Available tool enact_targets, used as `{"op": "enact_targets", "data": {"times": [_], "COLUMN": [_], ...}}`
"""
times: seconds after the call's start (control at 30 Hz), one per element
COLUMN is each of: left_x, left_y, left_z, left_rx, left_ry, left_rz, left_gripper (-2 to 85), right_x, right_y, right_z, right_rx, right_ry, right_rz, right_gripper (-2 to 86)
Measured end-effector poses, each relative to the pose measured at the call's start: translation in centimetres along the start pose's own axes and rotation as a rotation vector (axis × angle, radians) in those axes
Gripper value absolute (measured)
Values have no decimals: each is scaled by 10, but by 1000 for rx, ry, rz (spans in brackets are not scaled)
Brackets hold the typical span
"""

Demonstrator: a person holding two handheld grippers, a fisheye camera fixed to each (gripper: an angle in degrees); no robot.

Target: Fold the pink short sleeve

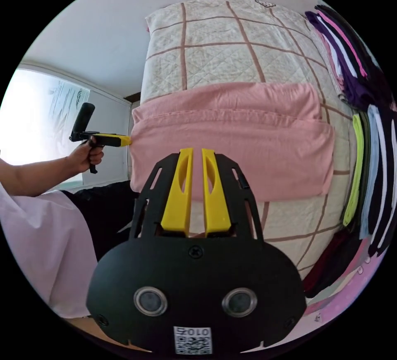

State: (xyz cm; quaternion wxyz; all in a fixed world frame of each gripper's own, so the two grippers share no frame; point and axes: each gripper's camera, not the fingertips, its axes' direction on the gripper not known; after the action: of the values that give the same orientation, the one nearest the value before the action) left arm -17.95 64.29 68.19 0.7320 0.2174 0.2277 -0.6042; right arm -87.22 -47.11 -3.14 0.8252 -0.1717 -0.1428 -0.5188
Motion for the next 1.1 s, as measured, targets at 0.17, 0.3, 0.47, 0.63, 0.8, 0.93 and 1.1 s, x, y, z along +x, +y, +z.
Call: {"op": "enact_targets", "data": {"times": [0.17,0.3,0.47,0.63,0.8,0.93,1.1], "left_x": [58,84,90,114,128,146,157], "left_y": [-38,-66,-90,-84,-109,-158,-209], "left_z": [-17,2,-2,-35,-53,-43,-21], "left_rx": [-61,-190,-234,-180,-201,-276,-444], "left_ry": [-282,-353,-360,-490,-473,-450,-367], "left_rz": [269,386,257,300,363,462,515], "left_gripper": [49,50,45,54,99,117,124], "right_x": [-1,-17,-26,-8,1,13,16], "right_y": [50,85,129,162,174,168,162], "right_z": [18,20,31,88,133,164,196], "right_rx": [45,175,302,263,276,321,341], "right_ry": [-84,-126,-207,-416,-508,-562,-599], "right_rz": [87,87,130,329,522,667,848], "right_gripper": [54,55,43,68,101,109,110]}}
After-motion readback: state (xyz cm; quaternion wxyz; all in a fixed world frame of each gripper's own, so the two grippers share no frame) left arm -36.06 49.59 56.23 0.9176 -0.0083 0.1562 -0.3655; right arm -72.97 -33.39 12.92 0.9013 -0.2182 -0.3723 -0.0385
